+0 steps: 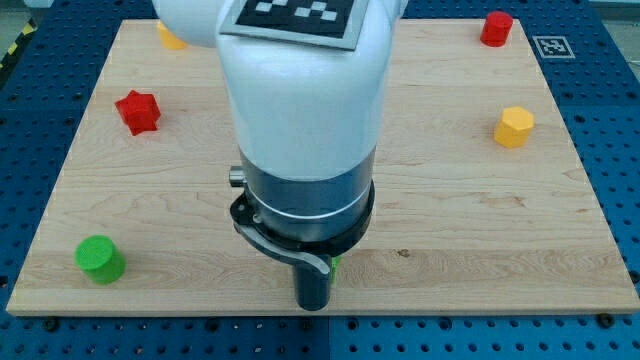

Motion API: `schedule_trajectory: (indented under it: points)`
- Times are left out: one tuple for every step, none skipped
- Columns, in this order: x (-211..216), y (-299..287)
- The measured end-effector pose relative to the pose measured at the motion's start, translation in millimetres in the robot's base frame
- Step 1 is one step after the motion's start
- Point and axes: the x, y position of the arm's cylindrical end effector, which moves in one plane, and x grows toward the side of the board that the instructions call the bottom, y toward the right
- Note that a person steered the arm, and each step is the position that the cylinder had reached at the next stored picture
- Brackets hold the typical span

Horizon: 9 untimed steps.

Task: Push the green star to the center

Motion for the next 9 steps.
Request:
schedule_trajectory:
  points:
    - [-11,3]
    - [-33,3]
    - [-54,3]
    - [-76,3]
    - [-98,6]
    - [-113,25]
    - [-125,47]
    - [-137,50]
    - [-140,50]
